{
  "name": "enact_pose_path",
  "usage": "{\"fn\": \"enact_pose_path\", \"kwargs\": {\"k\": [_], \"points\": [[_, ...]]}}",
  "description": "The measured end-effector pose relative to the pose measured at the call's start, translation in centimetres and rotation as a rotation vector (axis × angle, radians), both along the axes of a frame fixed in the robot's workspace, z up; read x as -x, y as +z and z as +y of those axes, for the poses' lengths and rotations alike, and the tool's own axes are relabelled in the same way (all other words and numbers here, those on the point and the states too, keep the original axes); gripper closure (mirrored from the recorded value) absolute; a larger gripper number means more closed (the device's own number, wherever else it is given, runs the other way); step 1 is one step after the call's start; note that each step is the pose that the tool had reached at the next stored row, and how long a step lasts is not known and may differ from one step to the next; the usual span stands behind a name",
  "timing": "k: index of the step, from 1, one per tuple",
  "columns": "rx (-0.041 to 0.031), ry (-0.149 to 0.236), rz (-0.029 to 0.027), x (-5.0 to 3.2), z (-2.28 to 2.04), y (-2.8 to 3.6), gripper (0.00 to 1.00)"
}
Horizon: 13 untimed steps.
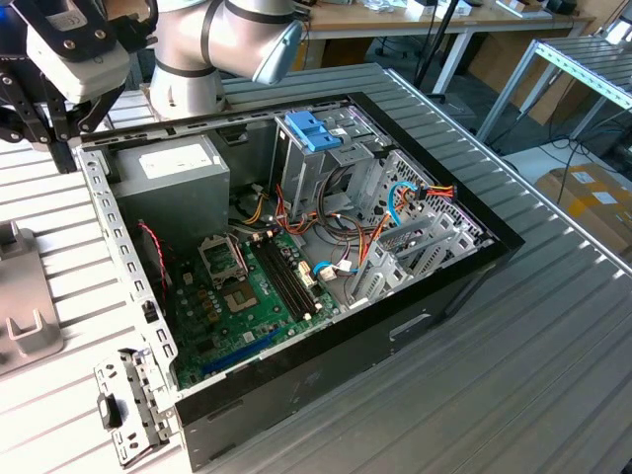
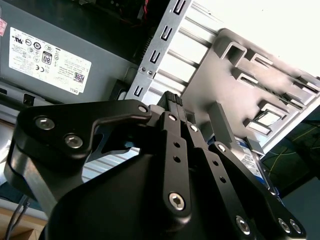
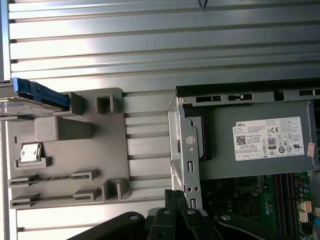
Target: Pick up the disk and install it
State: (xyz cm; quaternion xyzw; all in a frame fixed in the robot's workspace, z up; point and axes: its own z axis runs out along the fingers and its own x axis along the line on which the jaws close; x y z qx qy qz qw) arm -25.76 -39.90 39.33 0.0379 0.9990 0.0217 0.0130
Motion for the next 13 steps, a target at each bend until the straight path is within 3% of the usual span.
{"fn": "enact_pose_path", "kwargs": {"k": [13], "points": [[0.0,0.0,0.0,0.8,0.0,0.0,0.89]]}}
